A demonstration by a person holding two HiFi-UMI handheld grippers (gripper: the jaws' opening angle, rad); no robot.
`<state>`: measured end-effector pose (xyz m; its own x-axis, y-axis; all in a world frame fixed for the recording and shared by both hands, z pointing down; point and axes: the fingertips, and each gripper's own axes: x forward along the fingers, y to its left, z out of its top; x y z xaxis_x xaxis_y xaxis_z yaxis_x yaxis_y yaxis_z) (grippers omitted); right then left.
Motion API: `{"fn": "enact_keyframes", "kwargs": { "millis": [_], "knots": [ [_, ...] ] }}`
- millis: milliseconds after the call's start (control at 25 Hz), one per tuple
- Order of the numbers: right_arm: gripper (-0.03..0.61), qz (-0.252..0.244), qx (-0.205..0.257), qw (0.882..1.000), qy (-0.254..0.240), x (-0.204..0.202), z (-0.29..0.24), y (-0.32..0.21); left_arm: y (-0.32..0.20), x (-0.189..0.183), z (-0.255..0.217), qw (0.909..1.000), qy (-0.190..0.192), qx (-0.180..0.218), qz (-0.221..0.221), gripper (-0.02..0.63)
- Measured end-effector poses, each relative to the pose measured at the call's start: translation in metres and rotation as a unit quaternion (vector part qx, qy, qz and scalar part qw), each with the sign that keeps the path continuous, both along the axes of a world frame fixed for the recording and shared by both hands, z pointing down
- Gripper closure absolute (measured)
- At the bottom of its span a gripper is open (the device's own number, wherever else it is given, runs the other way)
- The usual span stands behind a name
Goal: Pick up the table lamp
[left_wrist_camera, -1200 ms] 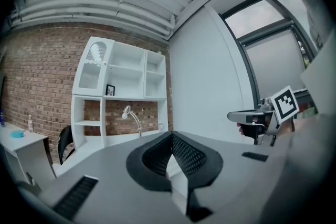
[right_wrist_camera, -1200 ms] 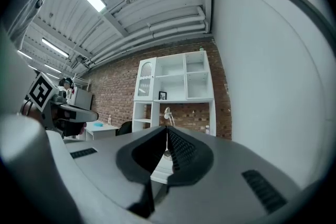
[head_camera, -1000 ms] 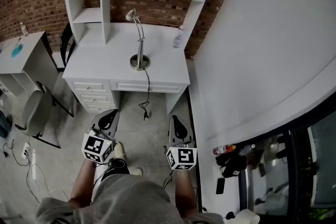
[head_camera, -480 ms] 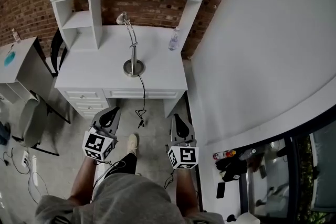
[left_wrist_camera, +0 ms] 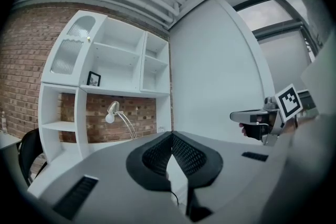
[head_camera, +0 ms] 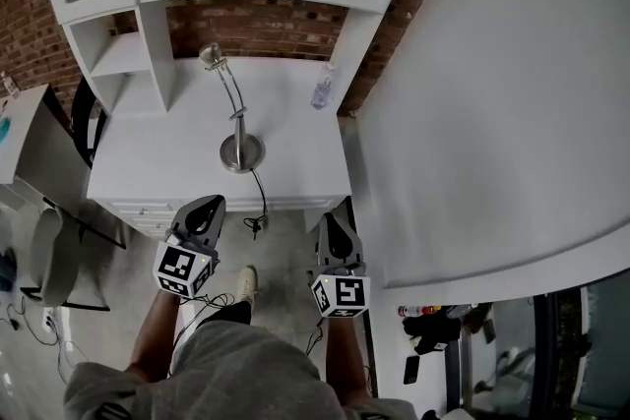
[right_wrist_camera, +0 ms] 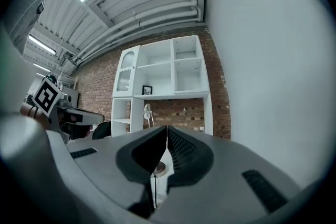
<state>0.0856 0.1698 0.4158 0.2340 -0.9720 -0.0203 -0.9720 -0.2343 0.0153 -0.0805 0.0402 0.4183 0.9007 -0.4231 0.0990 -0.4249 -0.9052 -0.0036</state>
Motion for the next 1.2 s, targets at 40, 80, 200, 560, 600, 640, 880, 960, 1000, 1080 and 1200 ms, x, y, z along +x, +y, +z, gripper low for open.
{"fn": "enact_keyframes", "kwargs": {
  "millis": [40,80,200,560,600,640,880,960,1000,1080,1200],
  "knots": [
    [0.555,0.000,-0.001,1.000,0.000,0.005,0.000,-0.010,-0.011,0.006,0.000,1.0000,0.000,-0.002,0.000,0.611],
    [0.555,0.001,-0.002,1.000,0.000,0.011,-0.001,-0.021,-0.021,0.011,0.001,1.0000,0.000,-0.003,0.001,0.611],
    [0.555,0.007,-0.005,1.000,-0.003,0.027,0.002,-0.048,-0.049,0.026,0.007,1.0000,-0.004,-0.007,0.003,0.611],
    [0.555,-0.001,-0.013,1.000,-0.006,0.046,0.013,-0.123,-0.118,0.053,0.023,0.9999,-0.005,-0.014,0.006,0.611],
    [0.555,-0.002,-0.015,1.000,-0.006,0.047,0.014,-0.130,-0.123,0.056,0.024,0.9998,-0.006,-0.015,0.008,0.611],
    [0.555,-0.004,-0.017,1.000,-0.005,0.049,0.014,-0.137,-0.128,0.059,0.026,0.9998,-0.007,-0.015,0.008,0.611],
    [0.555,-0.014,-0.027,1.000,-0.005,0.057,0.024,-0.167,-0.151,0.071,0.041,0.9997,-0.007,-0.025,0.005,0.611],
    [0.555,-0.015,-0.031,0.999,-0.006,0.063,0.027,-0.175,-0.156,0.077,0.044,0.9996,-0.009,-0.026,0.005,0.611],
    [0.555,-0.016,-0.033,0.999,-0.007,0.066,0.028,-0.179,-0.158,0.080,0.045,0.9996,-0.011,-0.026,0.006,0.611],
    [0.555,-0.021,-0.036,0.999,-0.009,0.071,0.029,-0.188,-0.165,0.085,0.044,0.9996,-0.011,-0.025,0.003,0.611],
    [0.555,-0.035,-0.042,0.998,-0.008,0.078,0.033,-0.203,-0.175,0.088,0.049,0.9994,-0.011,-0.031,-0.011,0.611]
  ]
}}
